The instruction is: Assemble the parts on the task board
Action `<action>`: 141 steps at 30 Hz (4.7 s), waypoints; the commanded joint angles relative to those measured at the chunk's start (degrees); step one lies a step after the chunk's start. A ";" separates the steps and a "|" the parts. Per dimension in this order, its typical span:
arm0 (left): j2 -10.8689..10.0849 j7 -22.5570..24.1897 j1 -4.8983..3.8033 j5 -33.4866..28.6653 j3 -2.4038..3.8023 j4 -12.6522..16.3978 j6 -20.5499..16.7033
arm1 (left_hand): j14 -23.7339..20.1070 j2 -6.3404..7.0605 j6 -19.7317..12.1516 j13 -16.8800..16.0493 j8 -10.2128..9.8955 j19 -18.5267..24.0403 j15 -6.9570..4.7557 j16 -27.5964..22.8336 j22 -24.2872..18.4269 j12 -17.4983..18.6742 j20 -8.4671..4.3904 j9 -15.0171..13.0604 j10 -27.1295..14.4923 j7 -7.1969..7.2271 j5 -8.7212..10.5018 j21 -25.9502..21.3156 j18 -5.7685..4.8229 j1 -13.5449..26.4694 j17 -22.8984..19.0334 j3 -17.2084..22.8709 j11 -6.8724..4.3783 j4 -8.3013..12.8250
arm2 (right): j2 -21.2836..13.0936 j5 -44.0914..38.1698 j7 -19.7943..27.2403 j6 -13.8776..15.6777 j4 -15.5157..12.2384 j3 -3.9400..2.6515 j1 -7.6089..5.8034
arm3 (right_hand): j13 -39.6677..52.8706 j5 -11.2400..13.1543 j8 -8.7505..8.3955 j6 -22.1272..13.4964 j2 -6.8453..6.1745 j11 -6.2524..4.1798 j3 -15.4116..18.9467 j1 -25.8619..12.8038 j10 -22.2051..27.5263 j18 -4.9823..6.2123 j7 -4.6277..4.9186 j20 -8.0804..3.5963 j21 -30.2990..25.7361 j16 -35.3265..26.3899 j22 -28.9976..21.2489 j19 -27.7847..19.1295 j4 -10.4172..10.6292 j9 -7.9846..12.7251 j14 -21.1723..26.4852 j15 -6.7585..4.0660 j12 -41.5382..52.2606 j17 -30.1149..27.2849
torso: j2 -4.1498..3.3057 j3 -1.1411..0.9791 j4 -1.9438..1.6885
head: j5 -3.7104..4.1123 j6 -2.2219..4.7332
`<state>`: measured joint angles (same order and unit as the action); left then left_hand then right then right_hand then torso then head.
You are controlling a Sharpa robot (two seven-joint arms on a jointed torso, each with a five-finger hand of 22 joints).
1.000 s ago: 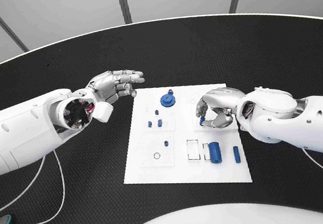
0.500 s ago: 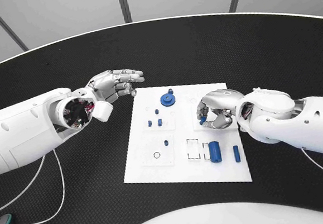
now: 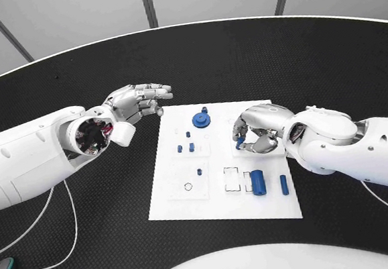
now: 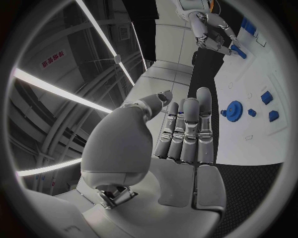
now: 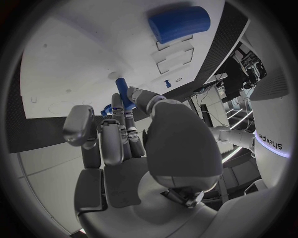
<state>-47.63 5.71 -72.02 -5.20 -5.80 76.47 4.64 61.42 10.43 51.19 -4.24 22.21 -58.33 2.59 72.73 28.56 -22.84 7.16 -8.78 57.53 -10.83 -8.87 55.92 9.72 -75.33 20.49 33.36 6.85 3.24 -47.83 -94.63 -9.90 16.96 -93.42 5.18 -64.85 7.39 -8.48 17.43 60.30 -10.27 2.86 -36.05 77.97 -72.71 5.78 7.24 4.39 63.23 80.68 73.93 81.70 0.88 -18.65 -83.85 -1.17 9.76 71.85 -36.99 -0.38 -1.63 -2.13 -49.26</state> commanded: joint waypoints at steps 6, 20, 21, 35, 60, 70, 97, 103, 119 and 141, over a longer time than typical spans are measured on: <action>0.18 -0.01 0.00 0.00 0.00 -0.41 0.06 | -0.49 -0.21 -0.08 0.04 -0.24 -0.14 -0.06 0.11 -0.06 0.18 0.36 0.05 -0.07 -0.13 -0.10 -0.39 0.91 -0.23 -0.08 -0.30 0.16 -0.02 | -3.05 0.01 -0.81 1.69 -4.41 -0.19 -0.47 | 0.32 -0.07 0.41 0.67 0.90 -0.07 0.07 -0.10 -0.62 -0.39 -0.17 -0.24 0.81 0.15 0.33 0.27 -0.40 -0.32 -2.94 -0.50 0.08 0.08 | 0.15 0.07 0.15 | 0.03 0.19; 1.25 -0.03 0.03 0.00 -0.01 -1.45 0.75 | -0.49 -0.21 -0.08 0.04 -0.24 -0.14 -0.06 0.11 -0.06 0.18 0.36 0.05 -0.07 -0.13 -0.10 -0.39 0.91 -0.23 -0.08 -0.30 0.16 -0.02 | 1.95 1.62 0.47 2.40 -9.17 -0.74 -1.53 | 0.38 -0.14 0.48 0.68 0.83 -0.13 0.08 -0.09 -0.70 -0.35 -0.21 -0.28 0.62 0.07 0.24 0.23 -0.54 -0.41 -2.91 -0.55 -0.01 -0.10 | 0.24 0.03 0.15 | -0.39 0.56; 1.32 -0.03 0.03 0.00 -0.01 -1.50 0.80 | -0.49 -0.21 -0.08 0.04 -0.24 -0.14 -0.06 0.11 -0.06 0.18 0.36 0.05 -0.07 -0.13 -0.10 -0.39 0.91 -0.23 -0.08 -0.30 0.16 -0.02 | 2.84 1.64 0.72 2.32 -8.82 -0.74 -1.52 | 0.39 -0.19 0.47 0.65 0.84 -0.13 0.05 -0.07 -0.69 -0.33 -0.21 -0.30 0.54 0.06 0.20 0.20 -0.58 -0.42 -2.91 -0.56 -0.04 -0.12 | 0.27 0.06 0.13 | -0.51 0.62; 2.45 -0.16 0.03 0.00 -0.01 -1.92 1.36 | -0.51 -0.31 -0.07 0.04 -0.25 -0.17 -0.06 0.15 -0.12 0.20 0.37 0.07 -0.08 -0.12 -0.11 -0.45 0.91 -0.28 -0.11 -0.38 0.15 -0.09 | 13.46 1.70 3.56 -0.54 -1.87 -0.45 1.53 | 0.50 -0.61 0.32 0.12 1.00 0.01 -0.18 0.00 -0.46 -0.18 -0.02 -0.36 -0.31 -0.08 -0.25 -0.04 -0.92 -0.52 -2.84 -0.53 -0.51 -0.45 | 0.09 0.10 0.19 | -1.75 0.47; 2.36 -0.24 0.03 0.01 -0.01 -1.82 1.33 | -0.53 -0.33 -0.08 0.04 -0.25 -0.18 -0.06 0.15 -0.14 0.21 0.37 0.08 -0.10 -0.11 -0.11 -0.48 0.91 -0.30 -0.12 -0.41 0.15 -0.11 | 15.57 1.70 3.68 -4.06 1.08 0.28 2.95 | 0.53 -0.63 0.27 -0.04 1.03 0.07 -0.17 -0.09 -0.38 -0.16 0.05 -0.35 -0.44 -0.09 -0.31 -0.08 -0.95 -0.55 -2.83 -0.49 -0.64 -0.49 | 0.08 0.06 0.15 | -2.74 -0.74; 2.28 -0.26 0.03 0.01 -0.01 -1.68 1.24 | -0.58 -0.35 -0.08 0.03 -0.26 -0.19 -0.05 0.17 -0.19 0.22 0.38 0.10 -0.12 -0.10 -0.11 -0.54 0.91 -0.32 -0.15 -0.51 0.15 -0.16 | 16.04 1.70 3.30 -5.04 1.64 0.36 2.99 | 0.56 -0.65 0.26 -0.12 1.09 0.11 -0.17 -0.14 -0.34 -0.12 0.08 -0.34 -0.67 -0.12 -0.43 -0.16 -0.98 -0.58 -2.81 -0.46 -0.73 -0.57 | 0.07 0.11 0.11 | -2.85 -0.74; 2.14 -0.28 0.02 0.01 0.00 -1.45 1.11 | -0.58 -0.35 -0.08 0.03 -0.26 -0.19 -0.05 0.17 -0.19 0.22 0.38 0.10 -0.12 -0.10 -0.11 -0.54 0.91 -0.32 -0.15 -0.51 0.15 -0.16 | 17.29 1.03 2.34 -7.37 2.91 0.59 3.14 | 0.60 -0.70 0.23 -0.24 1.24 0.15 -0.22 -0.17 -0.28 -0.12 0.12 -0.32 -0.72 -0.14 -0.45 -0.18 -1.01 -0.61 -2.80 -0.43 -0.84 -0.61 | 0.14 0.08 0.25 | -3.25 -0.74; 2.14 -0.31 0.02 0.01 0.00 -1.42 1.12 | -0.58 -0.35 -0.08 0.03 -0.26 -0.19 -0.05 0.17 -0.19 0.22 0.38 0.10 -0.12 -0.10 -0.11 -0.54 0.91 -0.32 -0.15 -0.51 0.15 -0.16 | 17.63 0.36 1.86 -7.50 2.94 0.62 3.17 | 0.63 -0.70 0.22 -0.32 1.24 0.18 -0.19 -0.23 -0.24 -0.09 0.15 -0.31 -0.89 -0.14 -0.53 -0.24 -1.05 -0.65 -2.79 -0.40 -0.92 -0.64 | 0.13 0.06 0.21 | -3.27 -0.74; 2.28 -0.33 0.02 0.01 0.00 -1.55 1.16 | -0.58 -0.35 -0.08 0.03 -0.26 -0.19 -0.05 0.17 -0.19 0.22 0.38 0.10 -0.12 -0.10 -0.11 -0.54 0.91 -0.32 -0.15 -0.51 0.15 -0.16 | 18.38 0.16 1.30 -9.94 3.23 0.75 3.20 | 0.91 -1.32 -0.98 -2.65 -0.21 1.02 1.22 -2.60 1.64 0.06 0.90 0.20 -2.13 -0.23 -1.06 -0.69 -0.75 -0.52 -2.69 0.28 -2.75 -1.03 | 0.16 0.06 0.27 | -3.29 -0.74; 2.21 -0.49 0.02 0.01 0.00 -1.67 1.22 | -0.64 -0.39 -0.09 0.02 -0.28 -0.23 -0.05 0.22 -0.27 0.24 0.38 0.14 -0.14 -0.10 -0.11 -0.66 0.91 -0.40 -0.20 -0.66 0.15 -0.23 | 16.60 0.15 2.29 -5.61 1.40 0.79 3.25 | -0.91 -1.54 -6.37 -10.89 -3.56 3.32 4.58 -5.06 13.79 1.32 2.36 2.13 -9.38 -0.95 -4.92 -3.23 -0.32 1.23 -1.63 2.35 -5.13 -3.14 | 0.13 0.01 0.18 | -3.21 -0.74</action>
<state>-45.38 5.24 -72.00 -5.19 -5.80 74.79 5.87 61.21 10.43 51.19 -4.24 22.21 -58.50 2.38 72.73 28.33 -22.84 7.32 -8.73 57.53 -10.83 -8.87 55.52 9.74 -75.33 20.34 33.04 6.85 2.91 -30.68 -94.48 -7.57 11.06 -91.41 5.97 -61.61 6.55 -9.93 11.36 49.87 -13.25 6.18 -31.89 72.74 -59.49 6.27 9.61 6.54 54.43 79.96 69.33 78.89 0.58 -17.49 -84.06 0.69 4.44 68.99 -36.83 -0.36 -1.41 -5.40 -50.00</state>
